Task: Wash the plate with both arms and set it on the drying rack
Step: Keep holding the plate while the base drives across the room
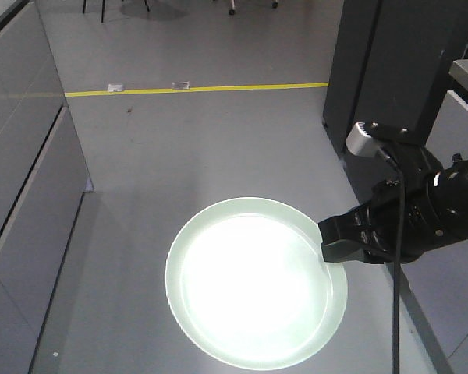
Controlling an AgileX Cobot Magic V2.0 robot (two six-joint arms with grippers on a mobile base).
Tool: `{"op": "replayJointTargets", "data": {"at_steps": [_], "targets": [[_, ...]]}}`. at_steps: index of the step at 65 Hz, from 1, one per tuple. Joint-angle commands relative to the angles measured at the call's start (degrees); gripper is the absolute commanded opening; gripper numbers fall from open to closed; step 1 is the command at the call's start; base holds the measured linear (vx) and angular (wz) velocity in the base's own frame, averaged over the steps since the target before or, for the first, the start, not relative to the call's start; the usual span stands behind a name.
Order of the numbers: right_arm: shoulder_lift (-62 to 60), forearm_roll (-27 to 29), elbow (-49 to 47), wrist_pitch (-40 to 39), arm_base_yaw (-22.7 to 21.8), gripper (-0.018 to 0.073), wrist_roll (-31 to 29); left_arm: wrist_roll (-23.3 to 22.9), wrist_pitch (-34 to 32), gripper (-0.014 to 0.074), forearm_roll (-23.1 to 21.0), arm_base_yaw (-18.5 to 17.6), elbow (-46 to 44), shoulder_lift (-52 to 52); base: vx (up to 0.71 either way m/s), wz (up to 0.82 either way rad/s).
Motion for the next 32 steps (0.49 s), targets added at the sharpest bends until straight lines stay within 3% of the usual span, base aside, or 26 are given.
{"op": "replayJointTargets", "data": {"at_steps": [1,32], "targets": [[-1.7,2.1,-1.5,-1.4,0.0,-0.0001,-0.6,-0.4,-4.1,-0.0006,-0.1,-0.3,-1.6,-0.9,0.11,-0.20],[-1.7,2.1,-1.5,-1.4,0.0,-0.0001,-0.6,-0.4,-4.1,-0.0006,-0.1,-0.3,-1.6,-0.9,0.11,-0.18]]}}
